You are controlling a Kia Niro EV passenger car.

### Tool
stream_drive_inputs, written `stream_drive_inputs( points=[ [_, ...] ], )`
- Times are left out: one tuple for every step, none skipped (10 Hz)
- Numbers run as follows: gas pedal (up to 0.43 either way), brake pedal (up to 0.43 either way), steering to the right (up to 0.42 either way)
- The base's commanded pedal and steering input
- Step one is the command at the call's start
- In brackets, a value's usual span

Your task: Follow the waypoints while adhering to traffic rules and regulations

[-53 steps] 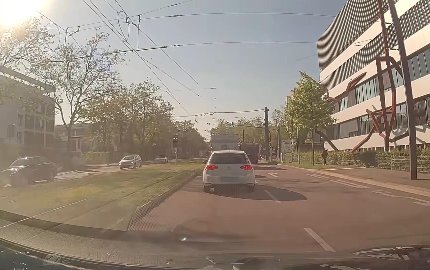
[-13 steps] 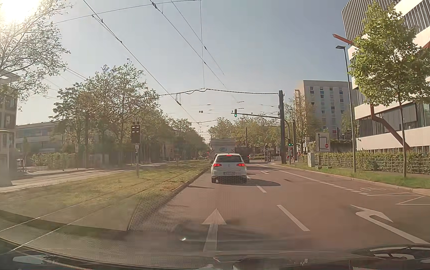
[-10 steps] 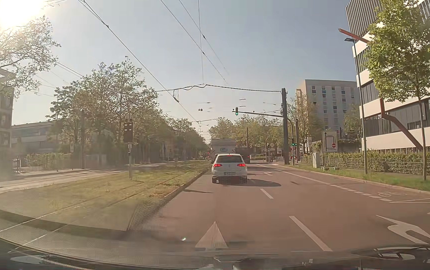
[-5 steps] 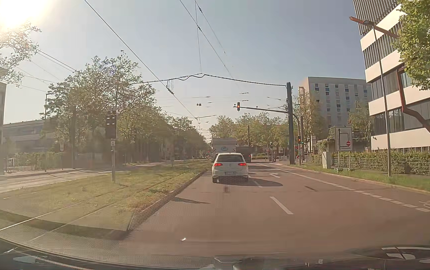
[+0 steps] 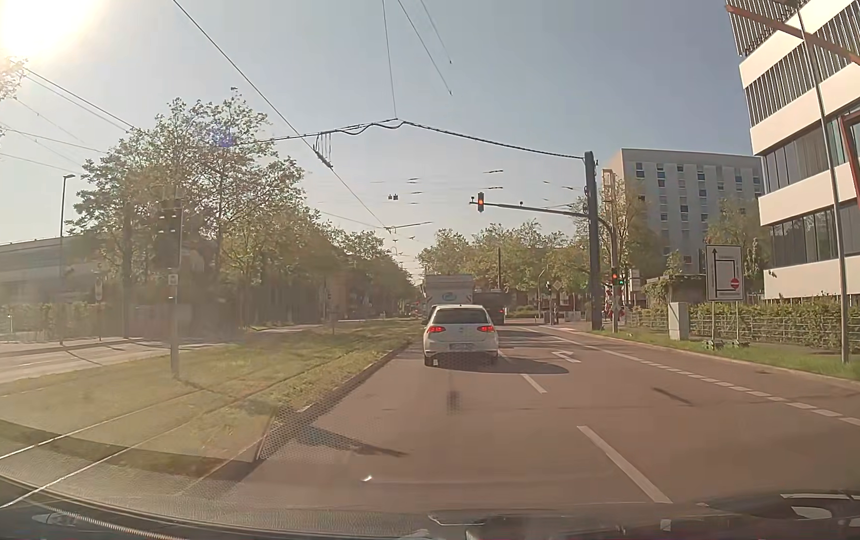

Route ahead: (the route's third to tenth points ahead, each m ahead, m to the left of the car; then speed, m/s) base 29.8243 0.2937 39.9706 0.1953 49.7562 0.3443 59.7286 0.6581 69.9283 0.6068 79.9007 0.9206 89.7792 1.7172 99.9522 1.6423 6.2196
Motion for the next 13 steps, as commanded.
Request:
stream_drive_inputs(
  points=[
    [0.177,0.0,0.0],
    [0.157,0.0,0.0],
    [0.13,0.0,0.0],
    [0.118,0.0,0.0],
    [0.118,0.0,0.0],
    [0.098,0.0,-0.001],
    [0.039,0.0,-0.001],
    [0.028,0.0,-0.002],
    [0.028,0.0,-0.003],
    [0.02,0.0,-0.003],
    [0.008,0.0,-0.003],
    [0.0,0.0,-0.003],
    [0.0,0.0,-0.003]
  ],
)
